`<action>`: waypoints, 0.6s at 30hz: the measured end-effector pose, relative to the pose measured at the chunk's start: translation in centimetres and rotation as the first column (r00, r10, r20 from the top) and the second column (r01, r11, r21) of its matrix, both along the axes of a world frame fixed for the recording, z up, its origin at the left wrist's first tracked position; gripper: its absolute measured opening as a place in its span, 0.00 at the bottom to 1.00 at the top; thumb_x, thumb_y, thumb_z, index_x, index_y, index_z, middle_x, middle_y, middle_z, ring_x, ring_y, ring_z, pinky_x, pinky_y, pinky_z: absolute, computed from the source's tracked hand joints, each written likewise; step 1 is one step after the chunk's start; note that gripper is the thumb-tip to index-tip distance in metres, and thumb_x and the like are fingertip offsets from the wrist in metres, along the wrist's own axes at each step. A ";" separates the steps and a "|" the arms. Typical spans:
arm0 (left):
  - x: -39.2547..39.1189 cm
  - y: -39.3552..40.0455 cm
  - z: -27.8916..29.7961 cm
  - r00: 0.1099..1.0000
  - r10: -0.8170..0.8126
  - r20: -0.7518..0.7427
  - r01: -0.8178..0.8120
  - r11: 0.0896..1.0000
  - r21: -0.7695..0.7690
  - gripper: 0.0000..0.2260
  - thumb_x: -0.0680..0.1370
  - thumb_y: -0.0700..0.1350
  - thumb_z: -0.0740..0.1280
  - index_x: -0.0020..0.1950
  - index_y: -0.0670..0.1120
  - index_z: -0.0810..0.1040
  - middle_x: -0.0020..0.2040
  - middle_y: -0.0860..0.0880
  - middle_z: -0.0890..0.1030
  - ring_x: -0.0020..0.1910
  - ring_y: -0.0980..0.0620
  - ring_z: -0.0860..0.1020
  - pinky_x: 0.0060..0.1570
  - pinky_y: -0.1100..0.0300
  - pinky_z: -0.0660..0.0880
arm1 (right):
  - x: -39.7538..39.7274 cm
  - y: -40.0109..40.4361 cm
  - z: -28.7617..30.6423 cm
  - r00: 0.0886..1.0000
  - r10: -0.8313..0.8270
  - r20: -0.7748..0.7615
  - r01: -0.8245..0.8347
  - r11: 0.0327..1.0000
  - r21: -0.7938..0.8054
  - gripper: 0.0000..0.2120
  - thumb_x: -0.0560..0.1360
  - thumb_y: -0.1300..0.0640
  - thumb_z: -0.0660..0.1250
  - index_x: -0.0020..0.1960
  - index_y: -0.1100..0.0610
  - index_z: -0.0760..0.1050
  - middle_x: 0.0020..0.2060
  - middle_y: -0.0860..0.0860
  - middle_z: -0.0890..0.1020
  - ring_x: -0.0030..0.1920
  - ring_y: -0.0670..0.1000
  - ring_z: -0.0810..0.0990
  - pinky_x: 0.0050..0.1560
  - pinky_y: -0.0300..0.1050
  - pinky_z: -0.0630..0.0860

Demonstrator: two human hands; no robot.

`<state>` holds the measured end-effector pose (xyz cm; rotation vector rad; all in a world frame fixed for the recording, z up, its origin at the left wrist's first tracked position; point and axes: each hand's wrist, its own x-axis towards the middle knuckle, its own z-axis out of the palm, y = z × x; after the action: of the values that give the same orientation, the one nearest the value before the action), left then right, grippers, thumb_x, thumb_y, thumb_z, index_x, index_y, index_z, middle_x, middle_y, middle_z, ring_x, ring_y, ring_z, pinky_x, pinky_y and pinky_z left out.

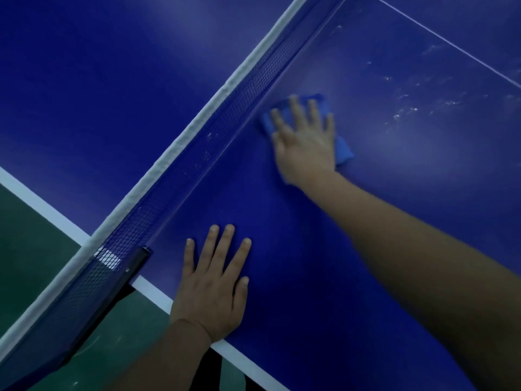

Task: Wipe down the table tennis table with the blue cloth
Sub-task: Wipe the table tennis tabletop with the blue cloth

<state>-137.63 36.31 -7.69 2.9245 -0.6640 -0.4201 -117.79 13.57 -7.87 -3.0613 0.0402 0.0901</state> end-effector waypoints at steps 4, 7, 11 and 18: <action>0.2 -0.1 0.5 1.000 0.024 -0.007 -0.025 0.998 -0.061 0.27 0.79 0.55 0.54 0.78 0.49 0.64 0.80 0.44 0.58 0.80 0.43 0.54 0.73 0.35 0.51 | 1.2 -4.3 0.4 0.988 0.146 -0.039 -0.147 0.989 -0.009 0.25 0.83 0.42 0.47 0.78 0.42 0.61 0.80 0.50 0.56 0.79 0.59 0.54 0.75 0.65 0.51; 0.9 -0.6 0.6 0.999 0.033 0.042 -0.025 0.984 -0.178 0.25 0.79 0.53 0.55 0.76 0.47 0.68 0.79 0.44 0.62 0.79 0.43 0.56 0.73 0.35 0.51 | 2.9 -13.4 0.6 0.968 -0.248 0.024 0.249 0.967 -0.055 0.24 0.83 0.45 0.50 0.79 0.44 0.59 0.81 0.51 0.54 0.79 0.61 0.53 0.75 0.67 0.51; 6.3 -3.2 1.0 0.993 0.077 0.095 -0.046 0.955 -0.292 0.24 0.80 0.50 0.55 0.75 0.46 0.69 0.79 0.44 0.62 0.79 0.45 0.56 0.75 0.36 0.48 | 2.7 -14.9 1.1 0.790 -0.613 -0.013 0.612 0.787 0.079 0.26 0.82 0.45 0.49 0.80 0.42 0.55 0.81 0.50 0.49 0.80 0.60 0.48 0.76 0.68 0.46; 17.6 -9.6 1.2 0.993 0.005 0.116 0.011 0.991 -0.133 0.31 0.79 0.58 0.45 0.81 0.49 0.55 0.81 0.47 0.50 0.80 0.47 0.47 0.77 0.41 0.40 | -1.5 -13.0 -0.2 1.000 0.002 0.022 0.000 0.997 -0.082 0.26 0.80 0.46 0.49 0.77 0.46 0.65 0.79 0.54 0.61 0.77 0.63 0.60 0.71 0.65 0.60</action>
<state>-120.04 26.68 -6.45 2.8380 -0.6827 -0.1977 -119.32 0.52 -8.10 -3.1436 0.0426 0.0557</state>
